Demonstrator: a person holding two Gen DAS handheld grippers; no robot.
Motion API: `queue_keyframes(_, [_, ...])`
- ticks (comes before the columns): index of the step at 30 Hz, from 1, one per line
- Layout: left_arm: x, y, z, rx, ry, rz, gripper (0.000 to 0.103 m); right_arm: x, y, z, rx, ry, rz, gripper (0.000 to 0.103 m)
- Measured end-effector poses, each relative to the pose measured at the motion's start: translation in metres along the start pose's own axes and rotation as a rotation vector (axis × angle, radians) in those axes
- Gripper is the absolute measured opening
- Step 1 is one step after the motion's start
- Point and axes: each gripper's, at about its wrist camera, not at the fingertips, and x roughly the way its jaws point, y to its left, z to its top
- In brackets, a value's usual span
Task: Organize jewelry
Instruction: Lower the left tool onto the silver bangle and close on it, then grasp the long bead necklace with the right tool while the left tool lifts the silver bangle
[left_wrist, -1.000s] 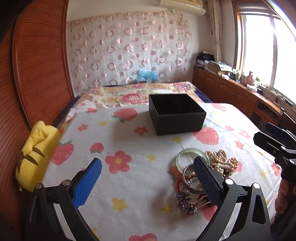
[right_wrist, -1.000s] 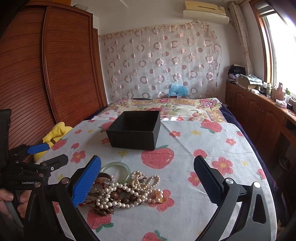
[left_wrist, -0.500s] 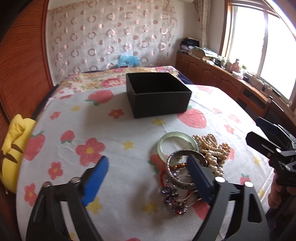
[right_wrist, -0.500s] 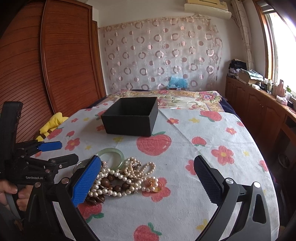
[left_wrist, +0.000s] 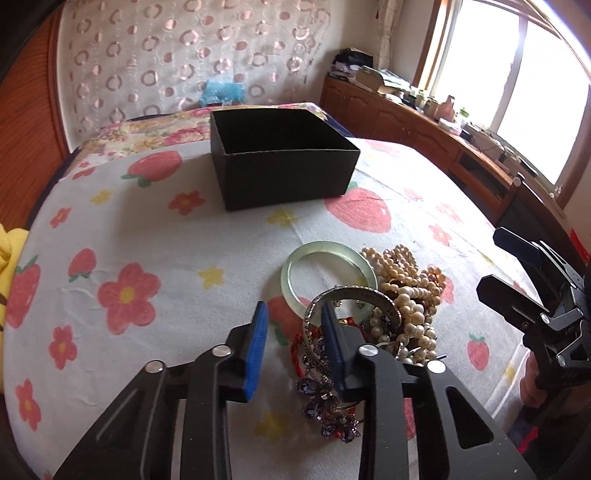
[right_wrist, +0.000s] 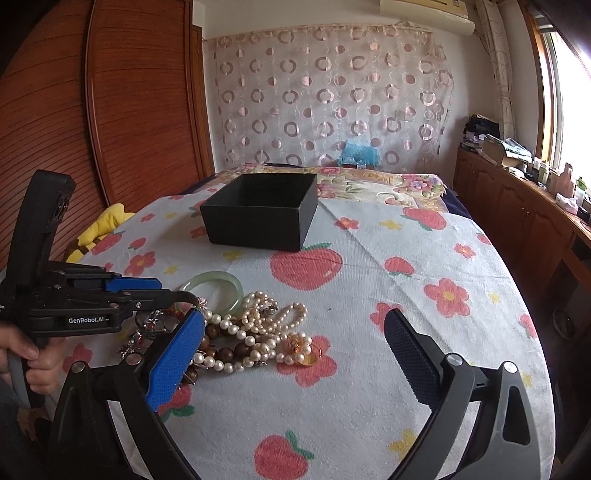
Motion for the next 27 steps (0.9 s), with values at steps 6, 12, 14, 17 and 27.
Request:
queue_keyframes(6, [-0.010,-0.003,0.002,0.022,-0.047,0.016,0.005,0.004,-0.004,-0.002,0.000,0.024,0.017,0.093])
queue_keyframes(12, [-0.035,0.005,0.002,-0.016,-0.129,0.050,0.005,0.014,-0.003,-0.002,-0.016,0.067,0.055,0.078])
queue_keyframes(14, [-0.042,0.009,0.001,-0.033,-0.153,0.056,0.005,0.017,-0.003,-0.003,-0.028,0.089,0.062,0.071])
queue_keyframes(17, [-0.049,0.010,-0.001,-0.038,-0.174,0.071,0.005,0.023,-0.007,-0.003,-0.051,0.124,0.063,0.064])
queue_keyframes(27, [-0.053,0.008,-0.009,-0.039,-0.179,0.069,0.005,0.053,-0.017,0.014,-0.078,0.198,0.102,0.045])
